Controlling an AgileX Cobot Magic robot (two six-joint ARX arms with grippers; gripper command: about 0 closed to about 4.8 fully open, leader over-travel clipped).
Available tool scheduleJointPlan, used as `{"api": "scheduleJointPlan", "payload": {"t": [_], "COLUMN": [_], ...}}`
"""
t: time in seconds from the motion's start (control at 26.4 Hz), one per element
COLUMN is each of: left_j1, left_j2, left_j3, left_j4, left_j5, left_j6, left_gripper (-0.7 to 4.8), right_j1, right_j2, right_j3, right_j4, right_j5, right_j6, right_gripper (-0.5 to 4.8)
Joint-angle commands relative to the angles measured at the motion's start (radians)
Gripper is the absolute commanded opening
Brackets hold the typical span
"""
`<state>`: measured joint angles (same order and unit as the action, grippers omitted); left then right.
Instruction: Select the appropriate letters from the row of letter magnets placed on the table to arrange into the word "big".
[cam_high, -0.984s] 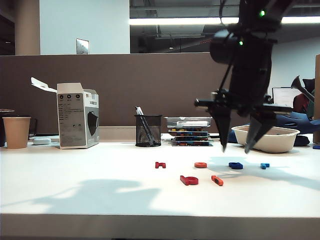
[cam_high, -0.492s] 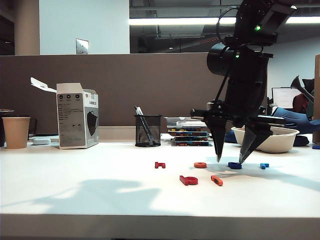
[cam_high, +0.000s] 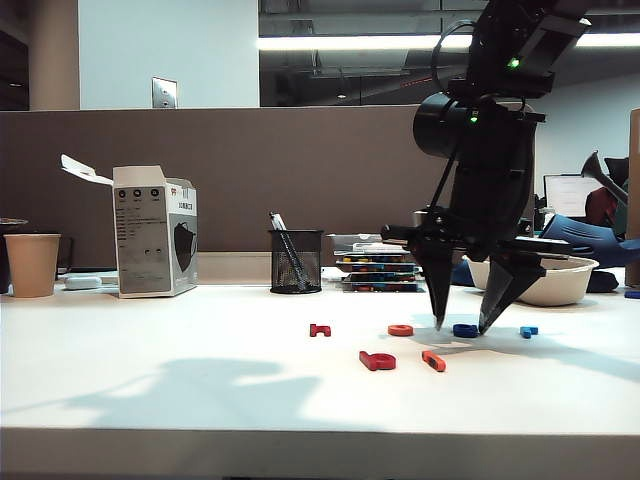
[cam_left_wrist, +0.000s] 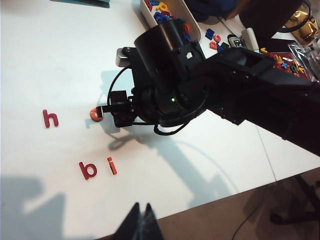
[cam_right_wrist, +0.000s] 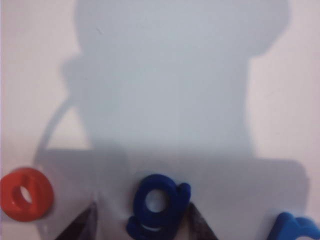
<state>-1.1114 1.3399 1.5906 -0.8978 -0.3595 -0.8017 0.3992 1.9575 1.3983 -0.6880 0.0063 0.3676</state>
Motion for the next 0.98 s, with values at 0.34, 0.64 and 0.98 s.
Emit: {"api": "scheduleJointPlan", "payload": {"t": [0.34, 0.64, 0.98], "left_j1": [0.000, 0.000, 0.000], "left_j2": [-0.003, -0.003, -0.003], "left_j3": [0.002, 0.002, 0.002], "left_j4": [0.009, 0.009, 0.009], "left_j5": [-0.003, -0.003, -0.003], "left_j6": [0.001, 0.001, 0.001], "left_gripper": [-0.05, -0.05, -0.05], "right_j1": [0.000, 0.000, 0.000], "right_j2": [0.020, 0.022, 0.022], "right_j3": [0.001, 0.001, 0.001], "right_j4": [-0.019, -0.034, -0.045], "right_j5": [0.003, 0.021, 0.021], "right_j6": [-0.002, -0.003, -0.002], "right_gripper": [1.64, 1.44, 1.32]}}
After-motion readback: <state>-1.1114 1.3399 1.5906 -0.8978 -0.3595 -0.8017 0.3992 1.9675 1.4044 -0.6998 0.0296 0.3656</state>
